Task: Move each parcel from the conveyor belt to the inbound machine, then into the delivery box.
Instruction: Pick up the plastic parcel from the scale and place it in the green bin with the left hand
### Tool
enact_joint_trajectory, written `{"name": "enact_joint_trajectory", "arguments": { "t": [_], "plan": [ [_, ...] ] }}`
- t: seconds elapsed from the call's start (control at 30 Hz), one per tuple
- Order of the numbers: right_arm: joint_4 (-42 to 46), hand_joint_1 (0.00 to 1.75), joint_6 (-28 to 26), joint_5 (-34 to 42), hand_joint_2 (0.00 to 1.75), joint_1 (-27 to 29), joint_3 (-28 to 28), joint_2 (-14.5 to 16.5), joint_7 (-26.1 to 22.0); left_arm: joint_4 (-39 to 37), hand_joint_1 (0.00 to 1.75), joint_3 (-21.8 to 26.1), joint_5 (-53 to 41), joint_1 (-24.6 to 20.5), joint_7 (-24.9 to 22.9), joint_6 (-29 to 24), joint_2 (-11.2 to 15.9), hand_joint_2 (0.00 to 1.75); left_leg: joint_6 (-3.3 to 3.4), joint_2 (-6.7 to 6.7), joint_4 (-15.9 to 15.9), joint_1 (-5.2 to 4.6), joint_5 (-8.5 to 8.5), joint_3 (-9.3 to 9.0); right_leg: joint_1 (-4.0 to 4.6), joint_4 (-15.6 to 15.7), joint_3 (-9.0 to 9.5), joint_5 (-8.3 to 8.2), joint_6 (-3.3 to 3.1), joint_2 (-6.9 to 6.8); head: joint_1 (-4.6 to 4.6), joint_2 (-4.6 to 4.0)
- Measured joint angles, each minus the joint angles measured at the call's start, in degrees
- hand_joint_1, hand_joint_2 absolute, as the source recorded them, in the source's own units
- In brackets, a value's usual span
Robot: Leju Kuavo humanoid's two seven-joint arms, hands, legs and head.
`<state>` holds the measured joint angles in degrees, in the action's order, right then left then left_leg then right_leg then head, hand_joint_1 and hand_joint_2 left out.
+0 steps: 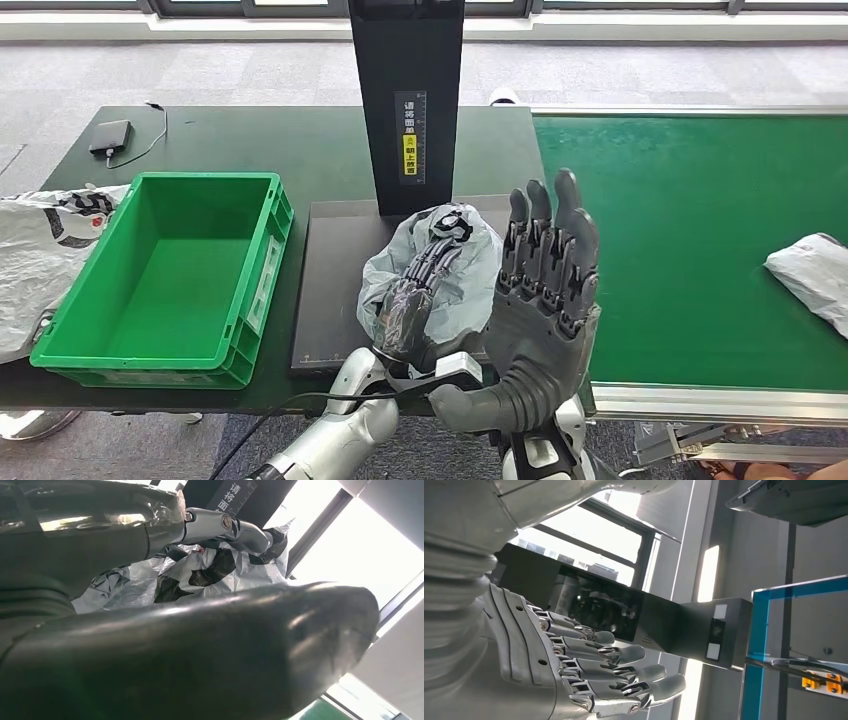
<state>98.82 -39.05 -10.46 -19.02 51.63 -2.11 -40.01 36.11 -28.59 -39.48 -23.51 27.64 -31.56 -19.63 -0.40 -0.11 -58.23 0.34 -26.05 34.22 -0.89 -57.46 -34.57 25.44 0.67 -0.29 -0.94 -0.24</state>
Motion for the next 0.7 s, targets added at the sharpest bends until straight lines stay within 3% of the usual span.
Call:
{"name": "enact_joint_trajectory", "arguments": {
  "t": [0.13, 0.33, 0.57, 0.63, 0.7],
  "plan": [
    [0.0, 0.00, -0.5, -0.2, 1.75, -0.6, 0.6, -0.4, 0.1, -1.3, 0.00, -0.2, -1.8, -0.6, -2.3, -0.2, -0.2, 1.75, 0.00, -0.01, 0.0, 0.00, 0.00, 0.00, 0.00, 0.0, 0.01, 0.00, 0.00, 0.00, -0.01, -0.01],
    [-0.8, 0.00, -0.8, 0.1, 1.75, -2.8, 1.7, -0.6, 0.0, -5.9, 0.00, -3.0, -12.7, -2.7, -13.8, -1.0, -1.1, 1.75, 0.03, -0.02, 0.0, 0.00, 0.03, 0.00, -0.01, 0.0, 0.04, -0.01, 0.00, -0.02, -0.02, -0.02],
    [-1.4, 0.00, -0.9, 0.5, 1.75, -3.7, 2.4, -0.6, -0.1, -8.7, 0.00, -4.9, -14.0, -3.8, -15.4, -1.4, -1.3, 1.75, 0.04, -0.02, 0.0, 0.00, 0.04, 0.00, 0.00, 0.0, 0.05, -0.01, -0.01, -0.04, -0.03, -0.01],
    [-1.5, 0.00, -0.9, 0.7, 1.75, -3.9, 2.4, -0.6, -0.1, -9.2, 0.00, -5.2, -15.2, -4.0, -16.7, -1.4, -1.3, 0.87, 0.04, -0.03, 0.0, 0.00, 0.04, 0.00, 0.00, 0.0, 0.04, -0.01, -0.01, -0.04, -0.03, -0.01],
    [-1.6, 0.00, -0.9, 0.9, 1.75, -4.1, 2.5, -0.6, -0.2, -10.1, 0.00, -5.9, -17.9, -4.5, -20.0, -1.3, -1.3, 0.87, 0.04, -0.04, 0.0, 0.00, 0.04, 0.00, 0.00, 0.0, 0.05, -0.01, -0.01, -0.06, -0.02, 0.00]
  ]
}}
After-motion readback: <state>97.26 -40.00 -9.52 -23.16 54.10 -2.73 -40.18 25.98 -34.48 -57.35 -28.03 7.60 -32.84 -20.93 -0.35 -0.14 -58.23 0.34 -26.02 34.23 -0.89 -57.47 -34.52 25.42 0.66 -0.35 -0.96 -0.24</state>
